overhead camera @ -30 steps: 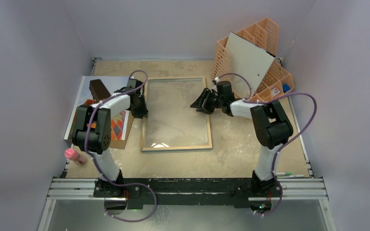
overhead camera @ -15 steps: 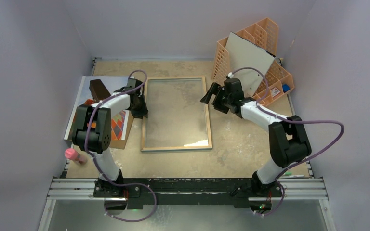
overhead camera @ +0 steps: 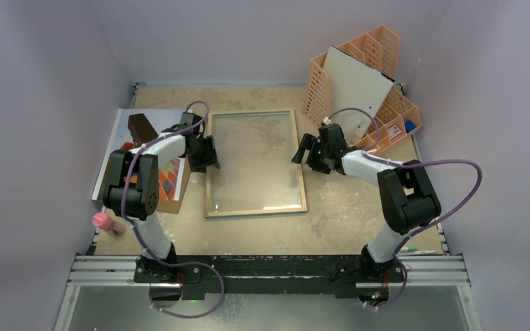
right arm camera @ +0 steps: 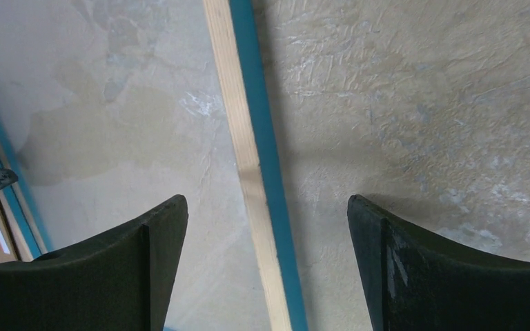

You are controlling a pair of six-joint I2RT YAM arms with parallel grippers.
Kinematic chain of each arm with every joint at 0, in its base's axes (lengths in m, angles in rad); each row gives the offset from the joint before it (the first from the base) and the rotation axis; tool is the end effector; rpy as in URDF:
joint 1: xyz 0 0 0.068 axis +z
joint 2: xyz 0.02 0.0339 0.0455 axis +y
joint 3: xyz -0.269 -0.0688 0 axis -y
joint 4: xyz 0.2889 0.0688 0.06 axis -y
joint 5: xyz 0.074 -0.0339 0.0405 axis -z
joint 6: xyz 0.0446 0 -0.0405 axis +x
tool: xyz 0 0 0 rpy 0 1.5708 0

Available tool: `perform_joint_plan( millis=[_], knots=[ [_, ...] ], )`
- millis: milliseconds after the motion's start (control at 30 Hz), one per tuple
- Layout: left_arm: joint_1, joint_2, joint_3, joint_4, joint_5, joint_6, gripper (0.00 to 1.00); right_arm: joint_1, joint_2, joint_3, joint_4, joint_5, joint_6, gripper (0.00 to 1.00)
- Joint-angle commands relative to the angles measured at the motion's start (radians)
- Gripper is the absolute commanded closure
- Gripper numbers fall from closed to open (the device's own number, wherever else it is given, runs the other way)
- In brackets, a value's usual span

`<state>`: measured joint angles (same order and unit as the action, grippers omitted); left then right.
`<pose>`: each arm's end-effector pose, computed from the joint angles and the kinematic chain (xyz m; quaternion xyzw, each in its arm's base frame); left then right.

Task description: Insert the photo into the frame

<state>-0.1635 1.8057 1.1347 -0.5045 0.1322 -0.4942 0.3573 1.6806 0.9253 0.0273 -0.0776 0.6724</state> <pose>0.3855 -0.0696 0.1334 -0.1482 0.9672 -0.1246 0.1645 0.3636 0.1394 0.1477 0.1274 0.9030 0.2321 0.3383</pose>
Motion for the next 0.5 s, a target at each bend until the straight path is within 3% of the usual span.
perform_joint_plan(
  millis=[0, 233, 467],
  knots=[
    [-0.002, -0.026, -0.025, 0.009, 0.142, -0.007, 0.47, 0.002, 0.013, -0.021, 0.033, -0.064, -0.035, 0.13],
    [-0.003, -0.039, -0.052, 0.045, 0.249, -0.026, 0.47, 0.002, 0.05, -0.074, 0.085, -0.205, -0.043, 0.17],
    [-0.004, -0.062, -0.099, 0.066, 0.294, -0.045, 0.47, 0.002, -0.024, -0.154, 0.073, -0.256, -0.029, 0.24]
  ],
)
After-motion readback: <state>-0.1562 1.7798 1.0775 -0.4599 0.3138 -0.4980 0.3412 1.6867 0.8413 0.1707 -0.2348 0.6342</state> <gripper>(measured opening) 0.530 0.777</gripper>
